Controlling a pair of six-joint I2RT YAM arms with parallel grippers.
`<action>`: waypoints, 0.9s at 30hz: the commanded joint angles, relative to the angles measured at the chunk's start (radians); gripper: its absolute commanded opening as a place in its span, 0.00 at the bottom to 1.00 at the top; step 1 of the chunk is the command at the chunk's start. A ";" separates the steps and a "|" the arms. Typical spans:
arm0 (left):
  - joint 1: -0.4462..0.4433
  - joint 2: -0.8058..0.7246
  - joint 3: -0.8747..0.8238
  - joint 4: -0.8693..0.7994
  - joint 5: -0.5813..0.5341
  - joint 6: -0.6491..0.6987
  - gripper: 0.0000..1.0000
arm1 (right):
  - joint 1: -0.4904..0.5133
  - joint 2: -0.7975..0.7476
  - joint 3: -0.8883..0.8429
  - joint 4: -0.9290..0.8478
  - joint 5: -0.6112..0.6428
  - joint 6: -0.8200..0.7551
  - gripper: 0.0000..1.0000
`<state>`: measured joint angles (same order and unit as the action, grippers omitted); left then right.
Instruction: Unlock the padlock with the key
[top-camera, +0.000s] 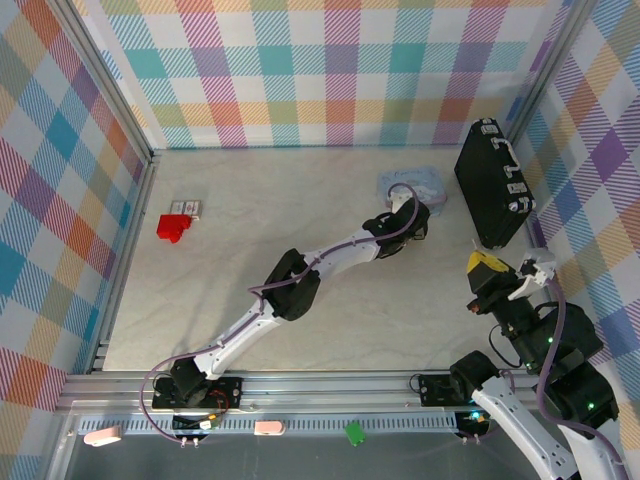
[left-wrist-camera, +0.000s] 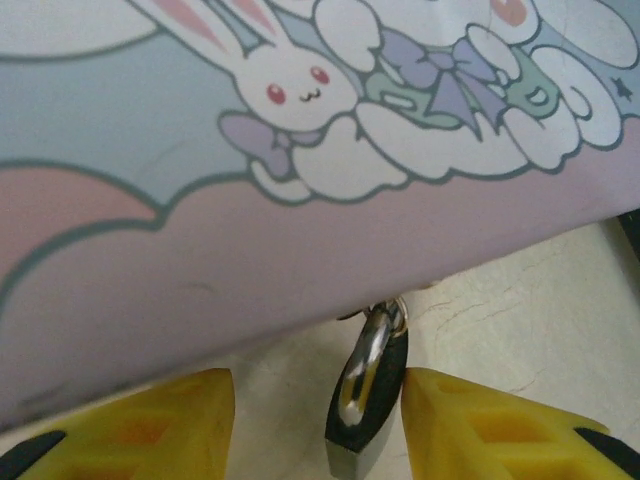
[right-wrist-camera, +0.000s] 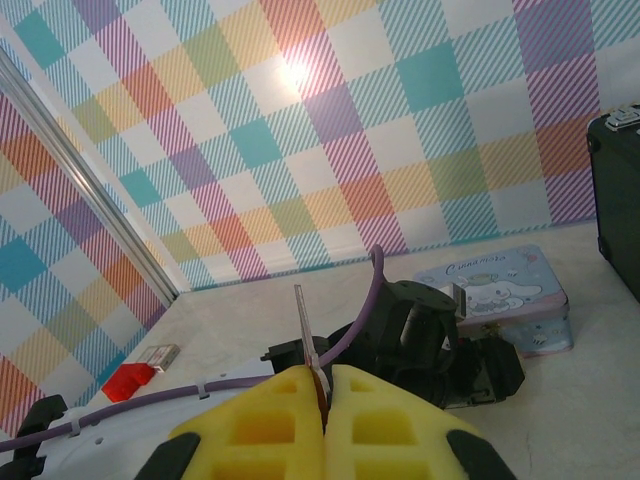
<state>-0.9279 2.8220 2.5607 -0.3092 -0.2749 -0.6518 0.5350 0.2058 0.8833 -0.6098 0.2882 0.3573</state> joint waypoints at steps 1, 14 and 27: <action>-0.006 0.052 0.022 -0.019 -0.017 -0.008 0.43 | -0.003 -0.018 -0.005 -0.012 0.012 -0.006 0.00; 0.004 -0.064 -0.154 0.096 0.008 0.035 0.13 | -0.003 0.000 -0.028 -0.027 0.011 0.012 0.00; 0.122 -0.592 -0.991 0.376 0.098 0.116 0.05 | -0.003 0.210 -0.155 0.060 -0.142 0.171 0.00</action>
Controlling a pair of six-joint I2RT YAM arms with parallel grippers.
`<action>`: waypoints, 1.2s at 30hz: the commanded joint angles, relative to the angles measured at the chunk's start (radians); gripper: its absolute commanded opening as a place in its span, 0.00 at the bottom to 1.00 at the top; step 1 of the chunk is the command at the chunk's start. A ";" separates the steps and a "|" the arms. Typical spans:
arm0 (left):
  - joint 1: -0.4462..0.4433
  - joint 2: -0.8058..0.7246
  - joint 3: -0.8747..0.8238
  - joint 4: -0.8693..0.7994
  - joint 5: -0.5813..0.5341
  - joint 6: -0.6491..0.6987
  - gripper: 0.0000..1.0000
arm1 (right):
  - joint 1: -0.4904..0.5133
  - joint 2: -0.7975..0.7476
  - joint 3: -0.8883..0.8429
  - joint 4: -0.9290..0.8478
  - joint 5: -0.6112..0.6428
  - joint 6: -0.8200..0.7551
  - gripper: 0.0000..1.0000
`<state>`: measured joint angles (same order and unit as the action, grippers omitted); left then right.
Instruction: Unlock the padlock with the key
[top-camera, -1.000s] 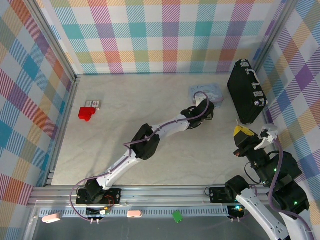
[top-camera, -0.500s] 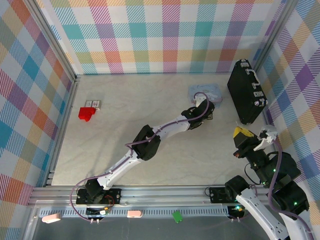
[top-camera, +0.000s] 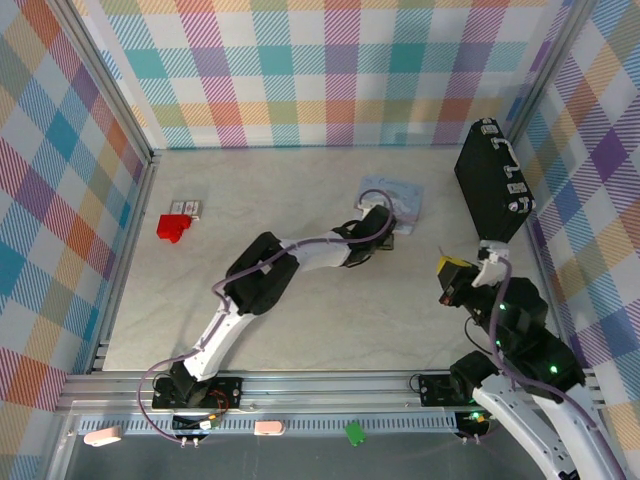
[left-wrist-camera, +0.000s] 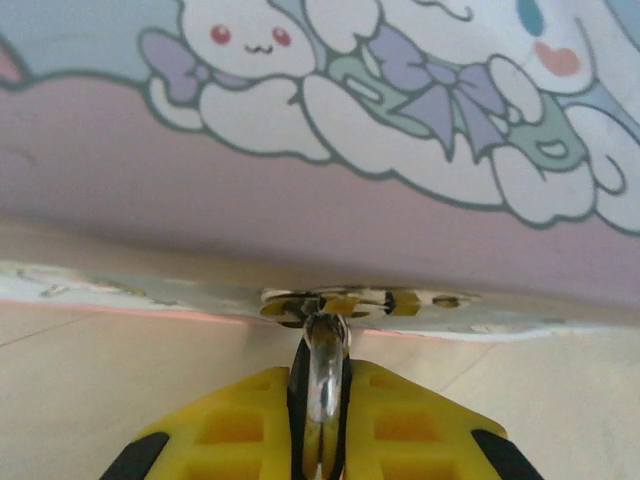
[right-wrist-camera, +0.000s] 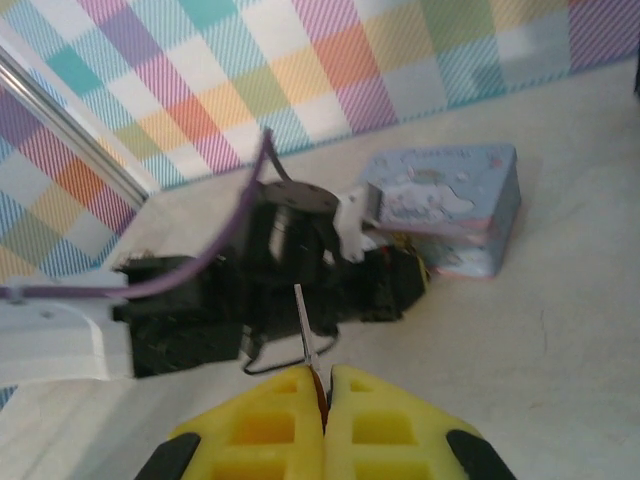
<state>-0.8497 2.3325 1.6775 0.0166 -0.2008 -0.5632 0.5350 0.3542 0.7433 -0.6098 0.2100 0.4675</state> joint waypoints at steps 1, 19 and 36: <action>0.058 -0.143 -0.169 0.067 0.047 0.027 0.05 | -0.003 0.101 -0.018 0.067 -0.084 0.074 0.00; 0.118 -0.652 -0.783 0.042 0.172 0.020 0.04 | 0.075 0.768 -0.063 0.536 -0.398 0.164 0.00; 0.109 -0.788 -1.044 0.218 0.285 0.075 0.13 | 0.174 1.125 0.020 0.676 -0.393 0.221 0.00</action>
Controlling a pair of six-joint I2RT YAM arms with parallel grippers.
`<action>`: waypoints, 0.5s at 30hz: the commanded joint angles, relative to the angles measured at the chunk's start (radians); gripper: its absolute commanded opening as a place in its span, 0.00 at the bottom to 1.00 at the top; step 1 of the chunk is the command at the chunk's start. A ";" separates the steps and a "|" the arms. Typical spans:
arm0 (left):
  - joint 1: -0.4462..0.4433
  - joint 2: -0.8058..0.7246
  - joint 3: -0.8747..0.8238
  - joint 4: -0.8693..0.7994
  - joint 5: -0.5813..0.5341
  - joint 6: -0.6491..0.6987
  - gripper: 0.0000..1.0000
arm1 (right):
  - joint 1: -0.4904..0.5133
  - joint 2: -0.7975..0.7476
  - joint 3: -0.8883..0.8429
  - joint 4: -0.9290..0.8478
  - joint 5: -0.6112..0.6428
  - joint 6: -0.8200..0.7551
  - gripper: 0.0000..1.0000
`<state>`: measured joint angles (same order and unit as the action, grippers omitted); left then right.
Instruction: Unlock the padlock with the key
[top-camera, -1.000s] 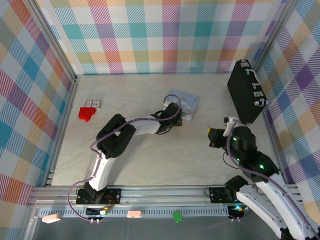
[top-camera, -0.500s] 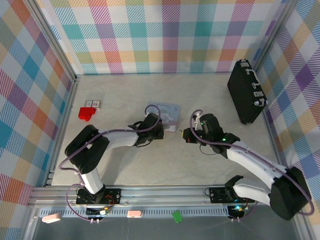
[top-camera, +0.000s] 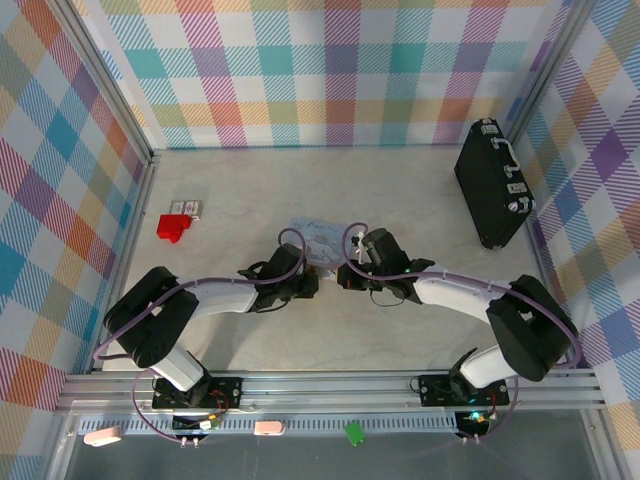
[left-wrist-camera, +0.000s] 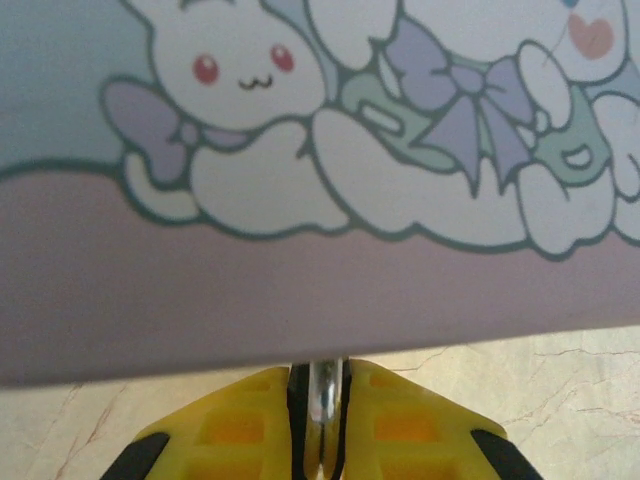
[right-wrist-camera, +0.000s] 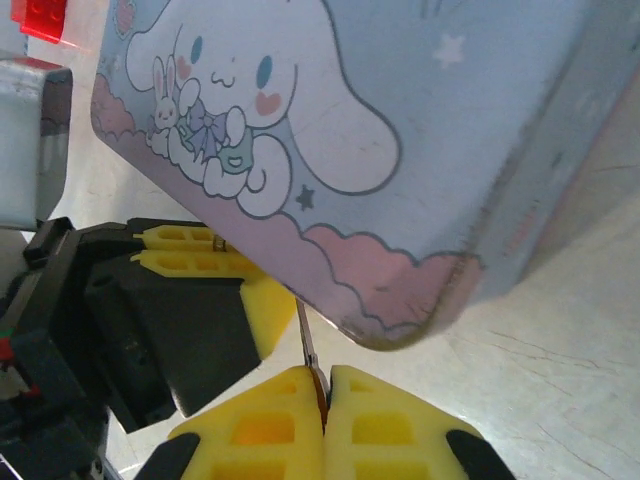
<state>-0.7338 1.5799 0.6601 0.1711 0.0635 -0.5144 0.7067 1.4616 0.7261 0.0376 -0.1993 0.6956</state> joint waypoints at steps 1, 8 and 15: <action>-0.007 -0.041 -0.039 0.076 0.013 0.026 0.14 | 0.003 0.022 0.042 0.023 0.030 -0.018 0.00; -0.004 -0.119 -0.163 0.191 -0.068 0.016 0.21 | 0.002 0.019 0.070 -0.037 0.118 -0.091 0.00; 0.001 -0.063 -0.189 0.295 -0.001 0.033 0.27 | 0.000 0.024 0.096 -0.060 0.138 -0.137 0.00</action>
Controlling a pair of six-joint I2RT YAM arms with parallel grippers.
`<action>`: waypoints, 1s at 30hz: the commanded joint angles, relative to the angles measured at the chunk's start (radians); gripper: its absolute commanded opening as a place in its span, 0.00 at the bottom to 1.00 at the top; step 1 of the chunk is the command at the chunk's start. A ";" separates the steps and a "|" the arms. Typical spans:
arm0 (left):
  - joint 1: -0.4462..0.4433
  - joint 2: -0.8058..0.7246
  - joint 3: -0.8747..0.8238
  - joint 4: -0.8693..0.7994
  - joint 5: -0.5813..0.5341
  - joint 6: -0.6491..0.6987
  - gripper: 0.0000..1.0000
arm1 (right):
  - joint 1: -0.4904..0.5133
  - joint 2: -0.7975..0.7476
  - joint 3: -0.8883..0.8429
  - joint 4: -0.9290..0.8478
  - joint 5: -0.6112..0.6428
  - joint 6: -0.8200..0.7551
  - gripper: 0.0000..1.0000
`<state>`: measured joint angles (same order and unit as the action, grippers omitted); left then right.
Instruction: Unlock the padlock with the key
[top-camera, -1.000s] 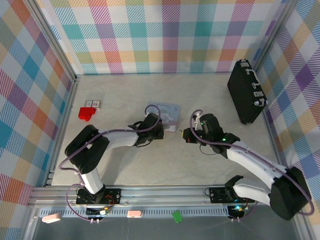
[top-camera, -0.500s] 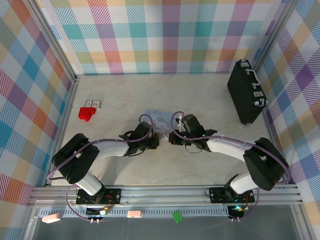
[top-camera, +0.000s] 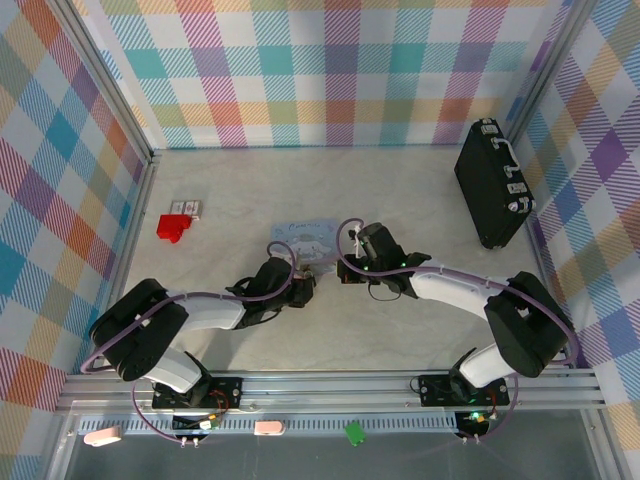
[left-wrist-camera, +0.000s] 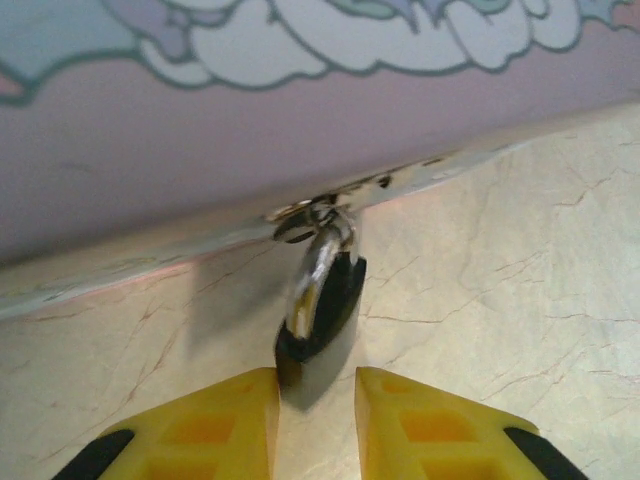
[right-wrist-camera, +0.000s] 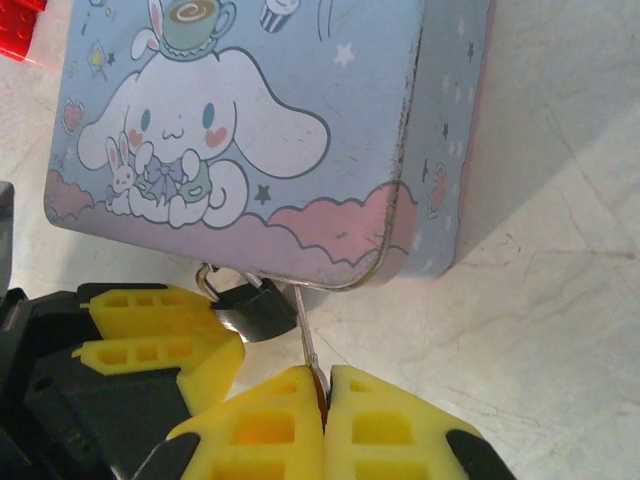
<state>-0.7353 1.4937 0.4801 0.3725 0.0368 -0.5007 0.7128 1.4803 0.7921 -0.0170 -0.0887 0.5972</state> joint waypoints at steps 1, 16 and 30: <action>0.001 0.031 -0.009 0.102 0.025 0.019 0.27 | -0.005 0.007 0.029 -0.002 0.025 -0.040 0.00; 0.012 0.156 -0.084 0.416 -0.064 -0.042 0.32 | -0.005 -0.004 0.002 0.033 0.010 -0.024 0.00; 0.012 0.214 -0.081 0.448 -0.064 -0.069 0.14 | -0.064 0.011 -0.018 0.053 -0.045 0.008 0.00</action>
<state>-0.7307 1.7092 0.4118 0.8642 -0.0193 -0.5652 0.6903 1.4807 0.7898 0.0059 -0.0956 0.5877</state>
